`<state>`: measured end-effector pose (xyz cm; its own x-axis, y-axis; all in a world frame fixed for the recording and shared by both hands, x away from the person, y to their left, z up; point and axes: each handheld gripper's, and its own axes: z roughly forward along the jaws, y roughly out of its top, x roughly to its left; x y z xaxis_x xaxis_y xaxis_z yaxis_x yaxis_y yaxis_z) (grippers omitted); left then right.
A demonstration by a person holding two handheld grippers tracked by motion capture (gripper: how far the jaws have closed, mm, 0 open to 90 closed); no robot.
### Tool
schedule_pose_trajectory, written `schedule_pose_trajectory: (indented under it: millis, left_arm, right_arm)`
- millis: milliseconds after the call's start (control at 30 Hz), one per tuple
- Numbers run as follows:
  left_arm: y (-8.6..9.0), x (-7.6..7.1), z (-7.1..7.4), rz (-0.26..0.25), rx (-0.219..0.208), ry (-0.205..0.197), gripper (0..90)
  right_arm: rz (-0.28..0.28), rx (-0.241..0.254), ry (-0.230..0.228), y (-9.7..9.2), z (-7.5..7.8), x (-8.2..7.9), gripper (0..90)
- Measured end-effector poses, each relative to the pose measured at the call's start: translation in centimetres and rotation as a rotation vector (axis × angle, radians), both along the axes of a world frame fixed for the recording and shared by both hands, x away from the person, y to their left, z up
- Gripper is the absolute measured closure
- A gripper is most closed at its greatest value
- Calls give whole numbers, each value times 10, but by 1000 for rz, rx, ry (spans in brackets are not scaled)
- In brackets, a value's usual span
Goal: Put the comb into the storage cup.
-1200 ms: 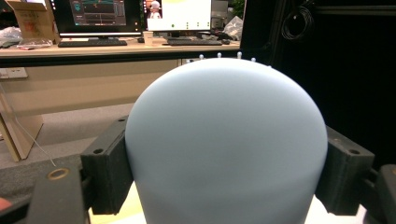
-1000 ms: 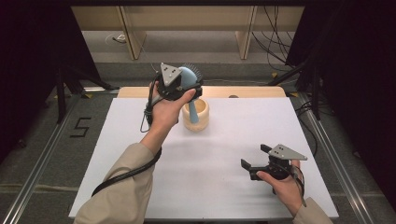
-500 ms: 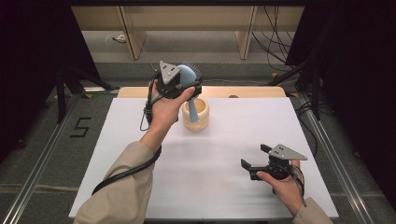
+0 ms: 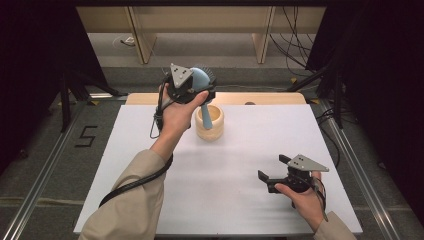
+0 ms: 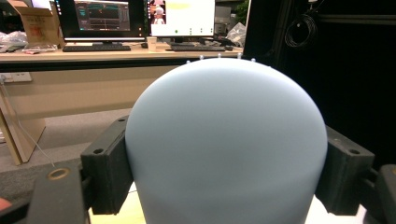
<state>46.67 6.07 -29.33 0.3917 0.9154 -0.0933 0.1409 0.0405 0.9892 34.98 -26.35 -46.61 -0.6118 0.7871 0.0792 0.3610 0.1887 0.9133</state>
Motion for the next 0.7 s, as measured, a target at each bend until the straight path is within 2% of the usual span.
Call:
schedule_pose_trajectory:
  millis: [700]
  left_arm:
    - [2,5,2,11,-3,-3,197]
  right_arm:
    - [0,1,3,0,-1,0,5]
